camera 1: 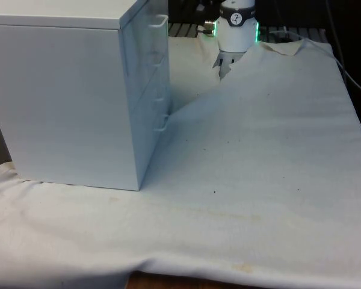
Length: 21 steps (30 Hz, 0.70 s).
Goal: Open the drawer, then close it.
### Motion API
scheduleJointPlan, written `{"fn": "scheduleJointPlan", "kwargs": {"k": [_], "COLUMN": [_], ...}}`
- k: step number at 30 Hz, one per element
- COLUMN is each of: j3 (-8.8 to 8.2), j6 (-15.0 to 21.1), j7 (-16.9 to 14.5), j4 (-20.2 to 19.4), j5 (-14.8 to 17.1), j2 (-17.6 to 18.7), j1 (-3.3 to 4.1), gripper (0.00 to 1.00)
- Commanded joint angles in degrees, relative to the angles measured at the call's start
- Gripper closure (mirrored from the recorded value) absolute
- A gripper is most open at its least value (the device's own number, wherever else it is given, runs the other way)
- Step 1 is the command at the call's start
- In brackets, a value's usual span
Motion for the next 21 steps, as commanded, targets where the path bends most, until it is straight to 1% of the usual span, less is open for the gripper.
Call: {"fn": "scheduleJointPlan", "kwargs": {"k": [1, 6, 7, 8, 9, 13, 14, 15, 16, 17, 21], "j3": [-0.06, -0.06, 0.00, -0.06, -0.06, -0.06, -0.11, -0.17, -0.06, -0.40, -1.15], "j6": [-0.3, -0.5, -0.1, -0.5, -0.5, -0.5, -0.2, 0.1, -0.3, 0.4, 1.5], "j7": [-0.1, -0.2, -0.1, -0.2, -0.2, -0.2, -0.3, -0.4, -0.1, -0.7, -1.3], "j4": [0.1, 0.2, 0.2, 0.2, 0.3, 0.3, 0.1, 0.0, 0.3, -0.2, -0.9], "j5": [-0.3, -0.2, 0.0, -0.2, -0.2, -0.2, -0.2, -0.2, 0.0, -0.2, 0.0], "j2": [-0.2, -0.2, 0.0, -0.2, -0.2, -0.2, 0.0, 0.2, 0.1, 0.6, 1.4], "j1": [0.17, 0.17, 0.06, 0.17, 0.17, 0.11, -0.06, -0.23, 0.00, -0.46, -0.74], "gripper": [0.81, 0.56, 0.50, 0.50, 0.40, 0.19, 0.12, 0.07, 0.02, 0.00, 0.00]}}
